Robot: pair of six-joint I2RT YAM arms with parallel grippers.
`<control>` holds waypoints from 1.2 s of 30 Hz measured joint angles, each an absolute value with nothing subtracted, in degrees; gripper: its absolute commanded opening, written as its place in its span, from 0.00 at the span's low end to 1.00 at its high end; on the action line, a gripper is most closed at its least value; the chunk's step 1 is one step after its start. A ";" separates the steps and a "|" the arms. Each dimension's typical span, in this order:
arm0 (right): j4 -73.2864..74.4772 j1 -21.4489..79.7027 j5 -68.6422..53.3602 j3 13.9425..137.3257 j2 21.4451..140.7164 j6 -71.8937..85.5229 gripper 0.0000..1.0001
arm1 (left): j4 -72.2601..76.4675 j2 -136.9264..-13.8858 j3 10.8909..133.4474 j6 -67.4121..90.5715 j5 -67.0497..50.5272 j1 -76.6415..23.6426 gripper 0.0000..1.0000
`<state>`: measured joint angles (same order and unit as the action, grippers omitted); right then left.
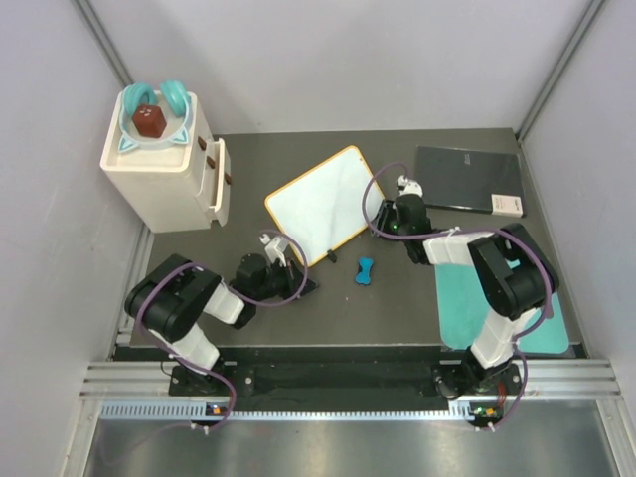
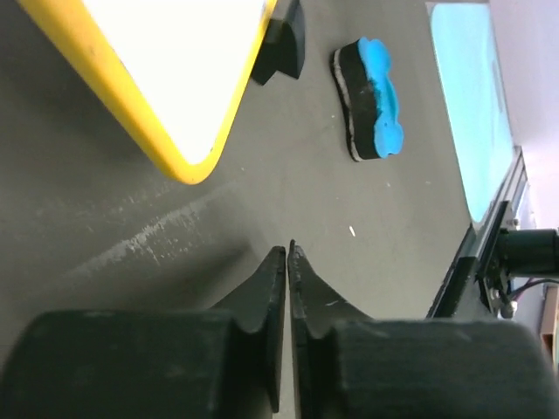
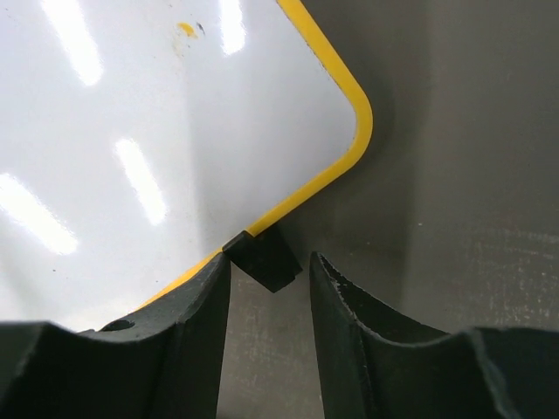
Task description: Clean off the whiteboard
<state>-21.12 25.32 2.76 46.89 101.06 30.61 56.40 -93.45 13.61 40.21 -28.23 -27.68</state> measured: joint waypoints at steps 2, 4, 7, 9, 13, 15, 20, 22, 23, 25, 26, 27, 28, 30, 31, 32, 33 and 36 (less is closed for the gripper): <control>-21.89 25.32 2.52 46.98 101.34 30.48 0.38 | 57.10 -94.70 13.65 41.23 -26.52 -28.86 0.00; -22.28 25.32 1.98 47.42 102.13 30.35 0.32 | 58.08 -96.27 13.69 42.48 -25.17 -29.76 0.00; -23.05 25.30 1.23 48.18 103.22 29.69 0.19 | 60.18 -98.15 14.52 44.16 -23.31 -30.89 0.00; -23.22 25.28 0.36 48.18 103.35 28.97 0.12 | 61.06 -99.24 15.27 45.17 -21.78 -31.70 0.00; -24.27 25.65 -1.85 47.70 103.57 28.69 0.07 | 61.10 -100.03 16.58 46.22 -18.46 -32.42 0.00; -25.32 25.65 -2.11 46.98 103.55 29.47 0.06 | 59.88 -100.05 17.61 46.35 -16.67 -32.45 0.00; -26.87 25.32 -2.35 45.84 103.50 31.66 0.07 | 56.01 -100.03 20.91 45.39 -12.29 -32.45 0.00; -26.92 25.19 -2.13 45.74 103.46 31.97 0.07 | 54.00 -100.03 22.39 44.49 -11.46 -32.45 0.00; -26.81 25.19 -2.00 45.74 103.37 31.97 0.08 | 53.34 -100.01 22.87 44.12 -11.25 -32.45 0.00; -26.44 25.19 -1.58 45.74 103.09 31.66 0.08 | 51.90 -99.68 23.59 43.18 -10.76 -32.45 0.00; -26.06 25.19 -1.45 45.76 102.91 31.48 0.09 | 51.33 -99.46 23.73 42.83 -10.59 -32.45 0.00; -25.56 25.17 -1.23 45.76 102.69 31.07 0.11 | 50.65 -99.11 23.86 42.37 -10.46 -32.45 0.00; -24.99 25.19 -0.95 45.80 102.41 30.70 0.13 | 49.82 -98.74 24.05 41.82 -10.24 -32.45 0.00; -24.14 25.19 -0.56 45.87 102.06 30.00 0.25 | 48.16 -98.13 24.58 40.84 -9.85 -32.45 0.00; -23.86 25.19 -0.45 45.91 101.95 29.71 0.28 | 47.40 -97.95 24.91 40.29 -9.56 -32.45 0.00; -23.29 25.19 -0.27 46.02 101.80 29.50 0.32 | 46.81 -97.84 25.19 40.03 -9.52 -32.45 0.00; -22.59 25.19 -0.16 46.11 101.58 29.43 0.37 | 45.84 -97.69 25.67 39.53 -9.47 -32.45 0.00; -21.15 25.19 -0.03 46.13 101.23 29.06 0.45 | 43.90 -97.56 26.83 38.59 -9.28 -32.45 0.00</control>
<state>-21.15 25.19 -0.03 46.13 101.23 29.06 43.90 -97.56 26.83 38.59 -9.28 -32.45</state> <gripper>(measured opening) 0.380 0.010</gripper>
